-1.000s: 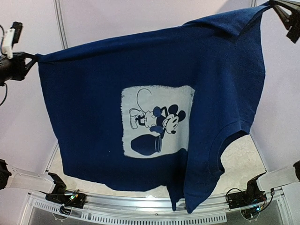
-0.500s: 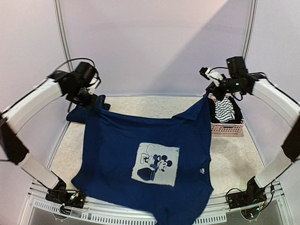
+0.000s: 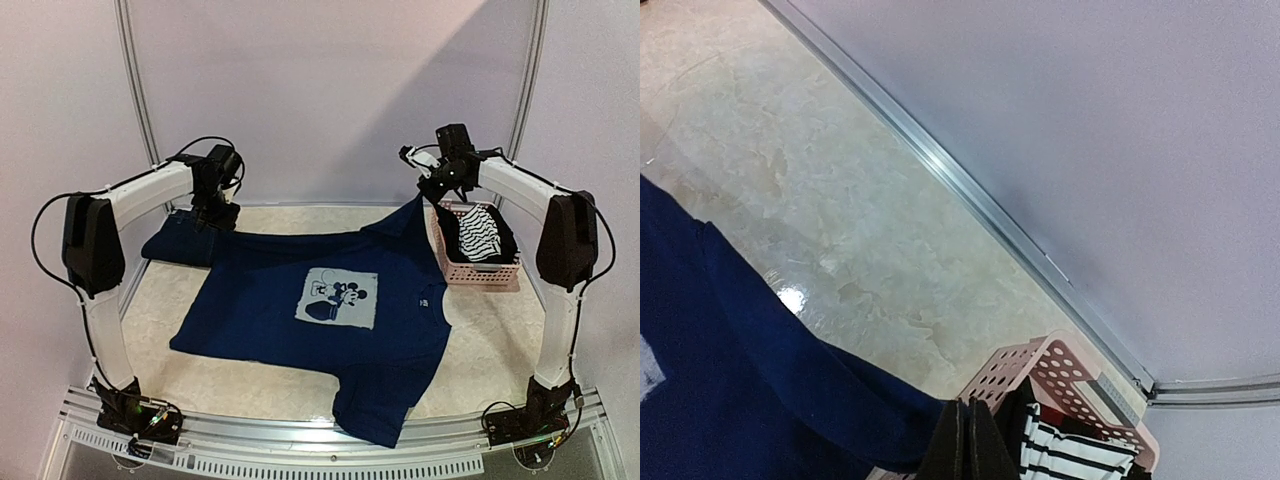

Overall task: Fold and stack the mixed laundry pile
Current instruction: Adjust the crumpled T-shirt at the center of the board.

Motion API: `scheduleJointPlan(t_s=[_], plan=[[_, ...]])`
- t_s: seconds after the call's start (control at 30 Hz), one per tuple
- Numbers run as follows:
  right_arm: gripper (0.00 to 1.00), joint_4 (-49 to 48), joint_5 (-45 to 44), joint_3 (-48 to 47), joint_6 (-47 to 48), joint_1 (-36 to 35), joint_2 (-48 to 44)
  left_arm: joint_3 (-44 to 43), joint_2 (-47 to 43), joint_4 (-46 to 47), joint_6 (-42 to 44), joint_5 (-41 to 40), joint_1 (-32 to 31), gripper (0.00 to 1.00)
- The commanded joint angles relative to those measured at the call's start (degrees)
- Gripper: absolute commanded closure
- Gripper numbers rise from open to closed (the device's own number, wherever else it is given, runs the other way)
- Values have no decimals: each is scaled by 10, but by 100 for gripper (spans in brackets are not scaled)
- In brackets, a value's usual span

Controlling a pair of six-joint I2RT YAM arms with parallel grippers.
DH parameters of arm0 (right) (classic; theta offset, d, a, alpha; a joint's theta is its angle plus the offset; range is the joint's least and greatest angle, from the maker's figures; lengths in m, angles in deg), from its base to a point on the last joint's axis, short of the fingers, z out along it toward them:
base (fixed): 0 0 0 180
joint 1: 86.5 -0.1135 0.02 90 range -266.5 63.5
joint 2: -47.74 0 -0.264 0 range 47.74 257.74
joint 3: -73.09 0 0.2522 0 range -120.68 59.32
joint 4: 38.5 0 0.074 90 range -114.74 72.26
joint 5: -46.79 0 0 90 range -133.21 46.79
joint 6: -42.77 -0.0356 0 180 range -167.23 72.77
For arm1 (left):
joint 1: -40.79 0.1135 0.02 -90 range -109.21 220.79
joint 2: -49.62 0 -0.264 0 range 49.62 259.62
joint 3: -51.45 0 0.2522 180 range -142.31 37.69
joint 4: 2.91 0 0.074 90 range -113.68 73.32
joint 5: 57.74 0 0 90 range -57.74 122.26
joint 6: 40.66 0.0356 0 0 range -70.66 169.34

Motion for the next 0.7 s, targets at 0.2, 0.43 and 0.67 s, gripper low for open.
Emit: scheduleJointPlan(t_s=[0.2, 0.43, 0.67], plan=[[100, -24, -38, -91, -66, -5, 61, 1, -4, 28, -14, 29, 53, 100], [100, 16, -40, -129, -94, -7, 64, 26, -31, 62, 3, 78, 65, 100], [100, 93, -56, -102, -129, -7, 13, 9, -8, 76, 2, 136, 65, 100]])
